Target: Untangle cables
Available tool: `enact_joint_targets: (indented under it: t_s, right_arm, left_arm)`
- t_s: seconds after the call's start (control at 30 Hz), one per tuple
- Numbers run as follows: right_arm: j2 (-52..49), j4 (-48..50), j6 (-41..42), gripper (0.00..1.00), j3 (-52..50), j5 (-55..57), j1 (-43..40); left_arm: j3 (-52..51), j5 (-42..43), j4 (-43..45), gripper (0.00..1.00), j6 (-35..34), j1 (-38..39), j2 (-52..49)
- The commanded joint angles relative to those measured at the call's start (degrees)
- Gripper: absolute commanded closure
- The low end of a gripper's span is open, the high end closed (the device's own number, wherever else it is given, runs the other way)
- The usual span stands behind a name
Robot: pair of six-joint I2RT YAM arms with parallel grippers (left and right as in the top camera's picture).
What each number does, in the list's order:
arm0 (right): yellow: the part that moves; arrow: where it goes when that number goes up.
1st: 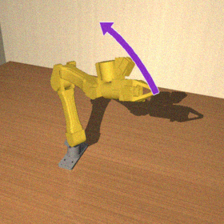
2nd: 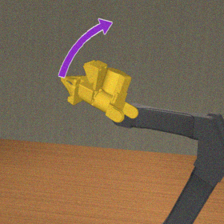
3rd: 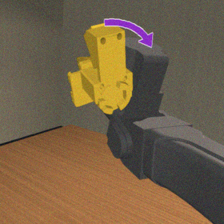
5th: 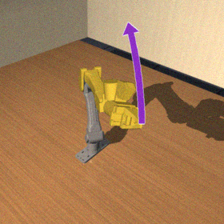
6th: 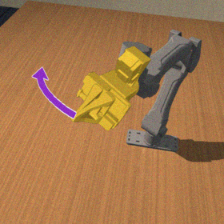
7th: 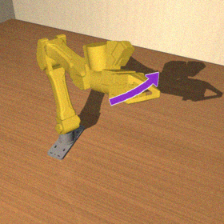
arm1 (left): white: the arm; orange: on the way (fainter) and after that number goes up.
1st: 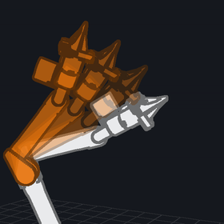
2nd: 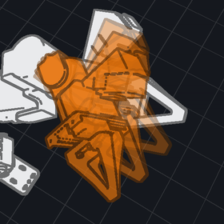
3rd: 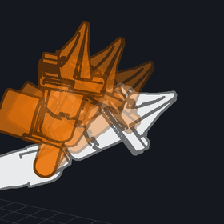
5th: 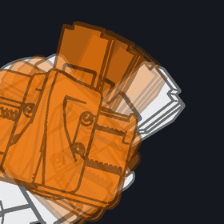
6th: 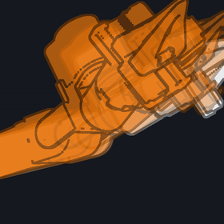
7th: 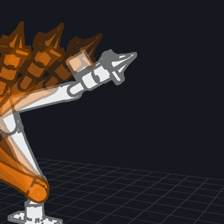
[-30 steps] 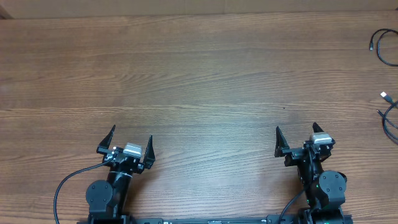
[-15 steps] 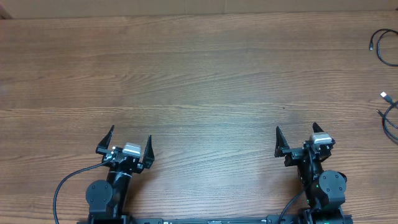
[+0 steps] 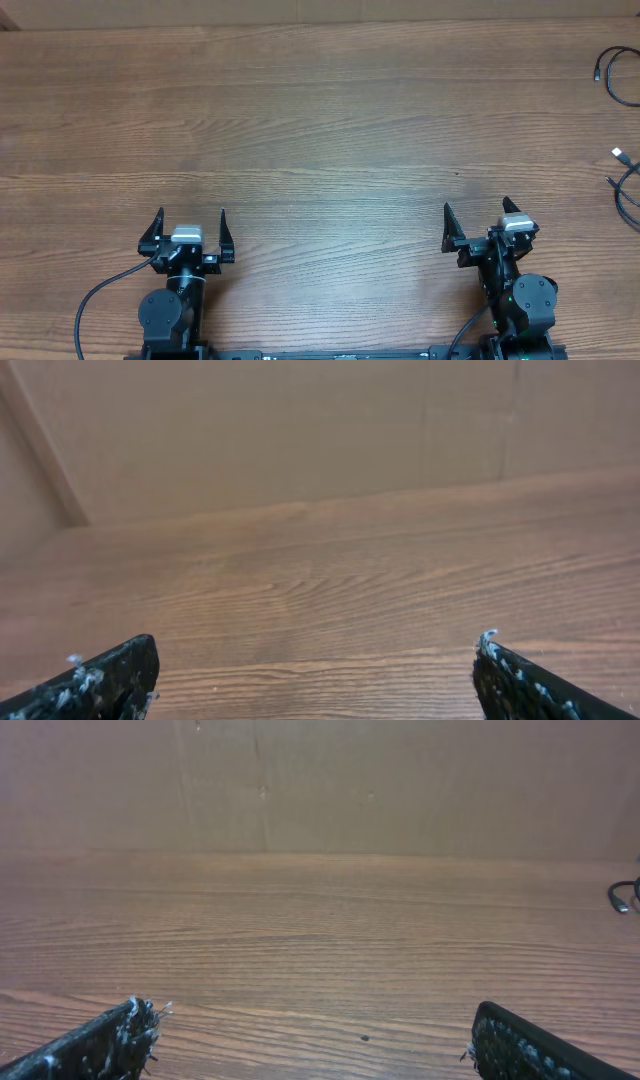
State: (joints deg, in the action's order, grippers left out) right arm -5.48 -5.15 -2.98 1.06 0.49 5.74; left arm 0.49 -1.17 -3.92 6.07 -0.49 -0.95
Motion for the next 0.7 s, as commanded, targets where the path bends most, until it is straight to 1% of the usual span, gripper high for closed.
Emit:
enact_joint_targets:
  t_s: [0.0,0.67]
  right_arm:
    - [0.26,0.37,0.39,0.0,-0.59,0.76,0.31]
    - [0.26,0.37,0.39,0.0,-0.59,0.76,0.31]
  left_arm:
    - [-0.22,-2.47,-0.13,0.0,-4.37,-0.22,0.76]
    - [-0.22,-2.38,-0.15,0.0,-4.81,-0.24,0.7]
